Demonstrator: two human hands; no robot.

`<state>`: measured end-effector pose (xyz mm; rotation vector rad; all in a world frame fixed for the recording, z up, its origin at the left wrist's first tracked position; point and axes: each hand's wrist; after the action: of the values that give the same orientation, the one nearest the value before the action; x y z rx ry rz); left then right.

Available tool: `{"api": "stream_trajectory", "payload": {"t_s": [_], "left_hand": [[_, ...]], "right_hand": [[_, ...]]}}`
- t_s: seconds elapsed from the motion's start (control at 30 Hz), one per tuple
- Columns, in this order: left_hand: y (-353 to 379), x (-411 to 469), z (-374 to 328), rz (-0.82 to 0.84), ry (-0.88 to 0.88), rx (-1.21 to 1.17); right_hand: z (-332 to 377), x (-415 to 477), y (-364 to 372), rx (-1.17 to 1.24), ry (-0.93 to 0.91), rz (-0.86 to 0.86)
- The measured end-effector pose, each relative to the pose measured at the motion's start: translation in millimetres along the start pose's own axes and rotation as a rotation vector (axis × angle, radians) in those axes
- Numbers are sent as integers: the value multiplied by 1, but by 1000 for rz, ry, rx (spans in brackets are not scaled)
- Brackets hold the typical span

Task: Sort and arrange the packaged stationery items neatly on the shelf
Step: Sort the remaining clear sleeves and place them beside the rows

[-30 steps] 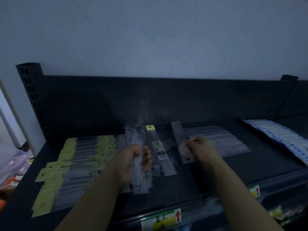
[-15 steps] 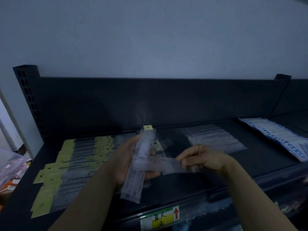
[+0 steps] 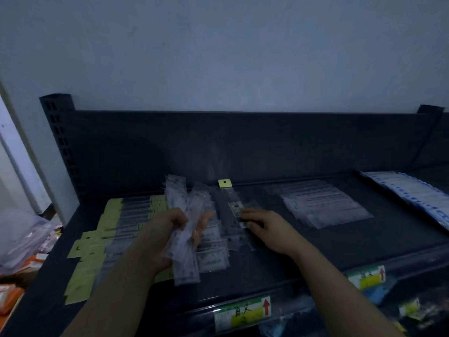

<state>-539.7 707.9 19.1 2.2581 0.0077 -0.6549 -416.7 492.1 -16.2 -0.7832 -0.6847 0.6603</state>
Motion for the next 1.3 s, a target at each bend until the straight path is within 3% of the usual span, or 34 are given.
{"api": "stream_trajectory", "payload": {"t_s": [0.17, 0.3, 0.63, 0.73, 0.9, 1.13, 1.3], "left_hand": [[-3, 2, 3, -46, 9, 19], [-3, 4, 2, -54, 18, 19], [-5, 5, 1, -85, 9, 25], [-5, 7, -1, -102, 18, 49], [-7, 7, -2, -97, 10, 38], [-10, 7, -2, -104, 6, 64], [-8, 6, -1, -121, 5, 34]], "right_hand": [[0, -2, -7, -154, 82, -197], [-1, 7, 2, -252, 204, -144], [2, 9, 1, -181, 288, -312], [13, 19, 8, -189, 239, -236], [26, 31, 19, -338, 356, -52], [26, 33, 17, -241, 422, -33], [14, 28, 10, 58, 402, -276]]}}
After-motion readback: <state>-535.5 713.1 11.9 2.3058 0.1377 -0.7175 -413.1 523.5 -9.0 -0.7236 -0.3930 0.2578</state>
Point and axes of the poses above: each hand's wrist, its own x-axis towards the middle knuckle, its own y-axis out of the palm, z = x × y, and after that the axes turned 15 degrees about -y, right-handed
